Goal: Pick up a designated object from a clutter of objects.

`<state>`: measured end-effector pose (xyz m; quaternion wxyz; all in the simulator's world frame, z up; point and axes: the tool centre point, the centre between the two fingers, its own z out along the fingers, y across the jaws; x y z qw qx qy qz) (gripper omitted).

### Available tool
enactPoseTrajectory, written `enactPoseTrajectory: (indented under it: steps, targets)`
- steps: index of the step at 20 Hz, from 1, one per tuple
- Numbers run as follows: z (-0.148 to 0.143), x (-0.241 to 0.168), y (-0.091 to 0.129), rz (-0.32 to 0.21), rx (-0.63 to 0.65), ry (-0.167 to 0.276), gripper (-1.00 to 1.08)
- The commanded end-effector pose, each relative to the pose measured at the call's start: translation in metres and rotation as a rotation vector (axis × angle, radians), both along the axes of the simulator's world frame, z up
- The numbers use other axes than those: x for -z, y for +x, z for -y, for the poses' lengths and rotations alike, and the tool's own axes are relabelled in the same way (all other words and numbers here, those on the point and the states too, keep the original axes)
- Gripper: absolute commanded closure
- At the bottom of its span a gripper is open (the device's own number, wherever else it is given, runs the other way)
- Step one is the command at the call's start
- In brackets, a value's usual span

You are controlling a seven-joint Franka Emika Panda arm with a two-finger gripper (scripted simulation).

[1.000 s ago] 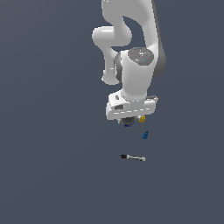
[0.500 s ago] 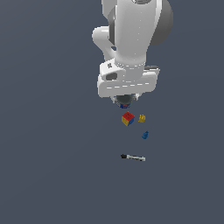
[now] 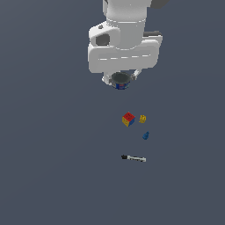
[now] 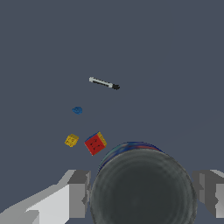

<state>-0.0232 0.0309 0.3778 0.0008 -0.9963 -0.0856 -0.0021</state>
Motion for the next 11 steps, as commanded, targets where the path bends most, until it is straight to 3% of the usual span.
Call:
enactPoseTrajectory:
  steps: [1,11]
  targets:
    - [0.004,-0.015,-0.002,-0.002,0.000,-0.001,1.08]
    - [0.009,-0.040,-0.003,-0.004,0.000,-0.002,1.08]
